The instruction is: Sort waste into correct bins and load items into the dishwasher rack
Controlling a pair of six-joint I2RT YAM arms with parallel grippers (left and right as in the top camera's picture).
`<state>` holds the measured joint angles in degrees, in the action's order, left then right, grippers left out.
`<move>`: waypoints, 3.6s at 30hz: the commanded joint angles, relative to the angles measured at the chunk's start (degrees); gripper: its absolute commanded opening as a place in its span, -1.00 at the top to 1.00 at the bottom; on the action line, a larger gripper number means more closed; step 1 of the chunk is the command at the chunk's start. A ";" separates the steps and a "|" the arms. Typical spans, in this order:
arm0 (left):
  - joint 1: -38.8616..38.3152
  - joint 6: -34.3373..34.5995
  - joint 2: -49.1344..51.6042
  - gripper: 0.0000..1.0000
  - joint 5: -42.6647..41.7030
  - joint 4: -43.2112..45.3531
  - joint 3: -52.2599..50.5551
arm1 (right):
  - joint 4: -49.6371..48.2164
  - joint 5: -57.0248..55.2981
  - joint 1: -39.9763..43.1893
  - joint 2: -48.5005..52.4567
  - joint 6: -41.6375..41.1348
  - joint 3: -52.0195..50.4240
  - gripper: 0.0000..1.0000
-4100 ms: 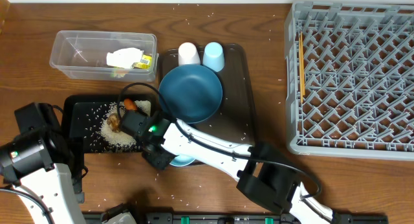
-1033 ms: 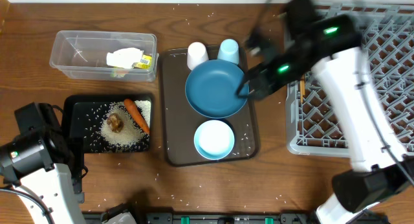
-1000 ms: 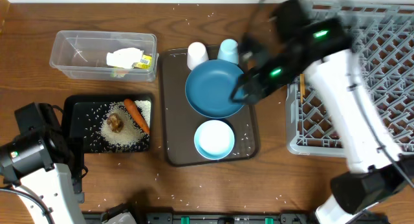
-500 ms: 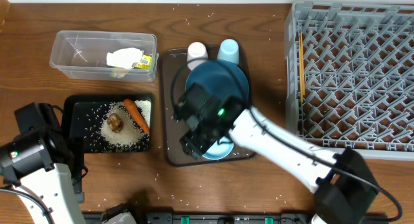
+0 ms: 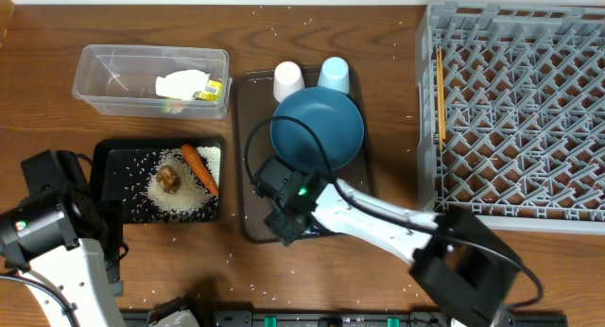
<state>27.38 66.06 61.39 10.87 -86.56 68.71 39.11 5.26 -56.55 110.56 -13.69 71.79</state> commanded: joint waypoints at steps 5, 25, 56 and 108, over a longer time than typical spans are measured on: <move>0.35 0.68 0.02 -0.96 0.63 -0.15 0.13 | -0.15 -2.67 -0.09 3.96 -3.48 -0.33 0.15; 0.35 0.68 0.02 -0.95 0.63 -0.15 0.13 | 16.06 11.58 2.14 3.15 -3.50 21.14 0.98; 0.35 0.68 0.02 -0.96 0.63 -0.15 0.13 | 22.77 25.07 65.68 -12.04 13.22 25.49 0.98; 0.35 0.68 0.02 -0.96 0.61 -0.15 0.13 | 0.13 69.55 81.79 7.45 12.46 25.09 0.98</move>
<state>27.38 66.06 61.39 10.87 -86.54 68.71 39.55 69.49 24.95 118.24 0.60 96.86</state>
